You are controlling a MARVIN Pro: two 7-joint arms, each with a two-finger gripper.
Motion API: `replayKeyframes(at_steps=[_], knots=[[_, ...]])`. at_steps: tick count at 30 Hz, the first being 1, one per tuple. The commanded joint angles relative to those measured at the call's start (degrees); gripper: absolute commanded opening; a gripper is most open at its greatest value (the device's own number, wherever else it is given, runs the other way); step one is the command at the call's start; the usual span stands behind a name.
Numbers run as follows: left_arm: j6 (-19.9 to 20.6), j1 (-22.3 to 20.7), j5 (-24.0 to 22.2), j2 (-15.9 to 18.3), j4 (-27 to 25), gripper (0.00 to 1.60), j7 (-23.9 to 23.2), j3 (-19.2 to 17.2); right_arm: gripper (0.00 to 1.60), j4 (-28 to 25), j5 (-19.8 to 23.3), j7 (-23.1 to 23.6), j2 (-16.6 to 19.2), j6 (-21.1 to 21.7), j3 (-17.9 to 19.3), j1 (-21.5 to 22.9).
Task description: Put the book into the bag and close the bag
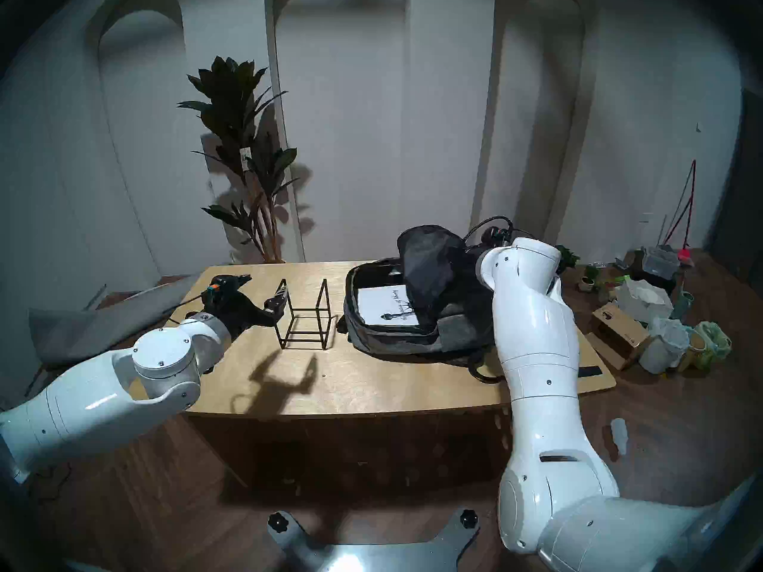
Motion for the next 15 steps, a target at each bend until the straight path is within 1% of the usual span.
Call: replayKeyframes(at_steps=[1,2,4,6,7,8,10,11,13,15], knots=[[-1.64,0.01,-0.34,1.01,-0.44,1.6,0.05,-1.0,0.0,-1.75,0.28,-0.11,-2.23,-0.77,-1.31,1.38],[-1.73,0.04,-0.41,1.15,-0.46,1.6,0.06,-1.01,0.0,-1.85,0.28,-0.14,-2.51,-0.77,-1.61,1.47],[-2.15,0.2,-0.62,1.49,-0.52,1.6,0.23,-1.07,0.09,-2.09,0.24,-0.31,-3.21,-0.8,-2.36,1.65],[-2.6,0.46,-0.85,1.89,-0.68,1.6,0.48,-1.16,0.11,-2.08,0.12,-0.32,-3.72,-0.99,-3.22,1.78],[-2.99,0.67,-0.95,2.16,-0.81,1.6,0.72,-1.19,0.17,-2.01,0.17,-0.17,-3.96,-1.09,-3.71,1.85],[-3.28,0.84,-1.08,2.41,-0.94,1.6,0.84,-1.23,0.28,-1.99,0.09,-0.29,-4.23,-1.18,-4.06,1.9],[-3.99,1.33,-1.4,3.12,-1.28,1.6,1.26,-1.35,0.33,-2.05,-0.05,-0.17,-4.61,-1.41,-5.08,2.0],[-4.4,1.64,-1.57,3.53,-1.41,1.6,1.52,-1.41,0.5,-2.04,-0.05,-0.13,-4.9,-1.43,-5.58,2.1],[-5.3,2.28,-1.97,4.34,-1.73,1.6,2.14,-1.59,0.47,-1.92,-0.35,-0.43,-5.41,-1.71,-6.66,2.27],[-6.26,3.03,-2.36,5.33,-2.09,1.6,2.72,-1.81,0.51,-1.43,-0.58,-0.3,-5.7,-2.1,-7.92,2.39]])
